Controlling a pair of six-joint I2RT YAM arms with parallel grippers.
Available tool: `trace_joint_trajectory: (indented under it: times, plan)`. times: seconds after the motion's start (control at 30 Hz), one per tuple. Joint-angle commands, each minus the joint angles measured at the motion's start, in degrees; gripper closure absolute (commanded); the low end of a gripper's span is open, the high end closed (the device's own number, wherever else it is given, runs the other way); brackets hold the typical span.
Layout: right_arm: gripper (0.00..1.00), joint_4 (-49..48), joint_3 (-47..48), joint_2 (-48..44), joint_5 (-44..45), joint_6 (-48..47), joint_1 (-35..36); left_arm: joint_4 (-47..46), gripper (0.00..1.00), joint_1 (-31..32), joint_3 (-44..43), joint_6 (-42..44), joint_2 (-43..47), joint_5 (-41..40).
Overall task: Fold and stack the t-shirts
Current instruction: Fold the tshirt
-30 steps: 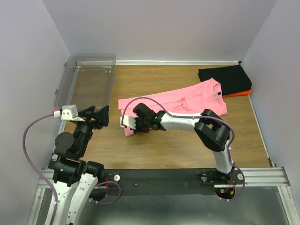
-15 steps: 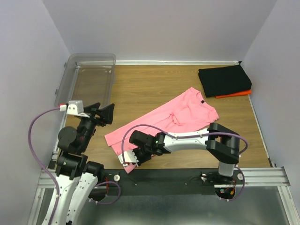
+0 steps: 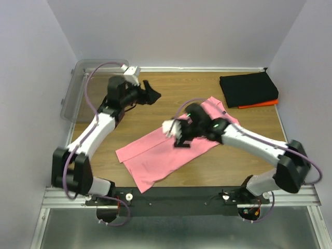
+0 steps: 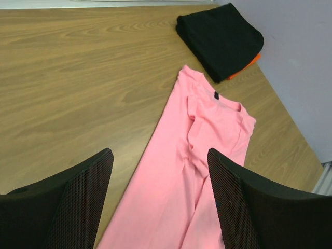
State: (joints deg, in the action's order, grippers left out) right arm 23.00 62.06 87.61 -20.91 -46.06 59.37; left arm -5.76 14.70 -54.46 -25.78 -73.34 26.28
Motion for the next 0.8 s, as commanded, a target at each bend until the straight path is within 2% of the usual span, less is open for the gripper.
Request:
trace_joint_trajectory:
  times: [0.0,0.03,0.07,0.1,0.17,0.2,0.23,0.3,0.33,0.37,0.5,0.67,0.77]
  plan:
    - [0.17,6.5,-6.8,-12.8,-4.7,-2.5,-20.2,3.7,0.19,4.8,-14.9,5.3,-15.3,5.4]
    - [0.17,6.4,-9.7,-14.5,-5.1,-0.6,-23.6,7.6,0.20,7.9,-18.3,6.4,-22.7,4.7]
    - [0.17,6.2,-10.6,-16.1,-6.2,1.2,-27.2,9.4,0.20,9.3,-21.5,7.7,-26.5,4.4]
    - [0.18,5.2,-11.4,-17.8,-8.6,3.5,-35.0,11.5,0.20,10.6,-28.8,10.8,-30.4,4.4]
    - [0.18,2.8,-12.3,-18.7,-9.6,12.5,-43.6,17.8,0.21,13.8,-36.3,13.6,-41.7,4.0]
    - [0.18,2.4,-11.1,-18.6,-11.1,14.7,-52.1,19.9,0.21,14.8,-40.2,15.4,-45.3,5.3]
    - [0.18,2.5,-10.0,-18.5,-12.8,16.9,-56.5,22.0,0.21,15.5,-47.9,16.5,-48.5,4.9]
    - [0.18,2.7,-8.8,-18.1,-17.6,22.0,-67.5,27.3,0.21,17.6,-55.2,19.5,-57.2,4.5]
    - [0.18,2.7,-8.9,-18.3,-20.6,22.7,-69.3,28.7,0.21,18.1,-61.5,20.0,-59.7,4.0]
    - [0.18,2.7,-9.2,-19.0,-20.6,23.6,-70.0,30.5,0.21,18.9,-64.2,20.3,-63.9,3.9]
    - [0.18,2.7,-10.0,-19.6,-21.6,24.4,-71.4,33.3,0.21,19.6,-73.6,19.8,-70.8,4.7]
    - [0.18,2.7,-10.4,-20.0,-23.0,24.6,-71.9,33.1,0.22,19.7,-74.7,19.5,-74.0,3.6]
    - [0.18,2.7,-10.5,-20.0,-23.4,24.6,-71.9,33.3,0.23,19.7,-76.1,19.5,-75.3,0.3]
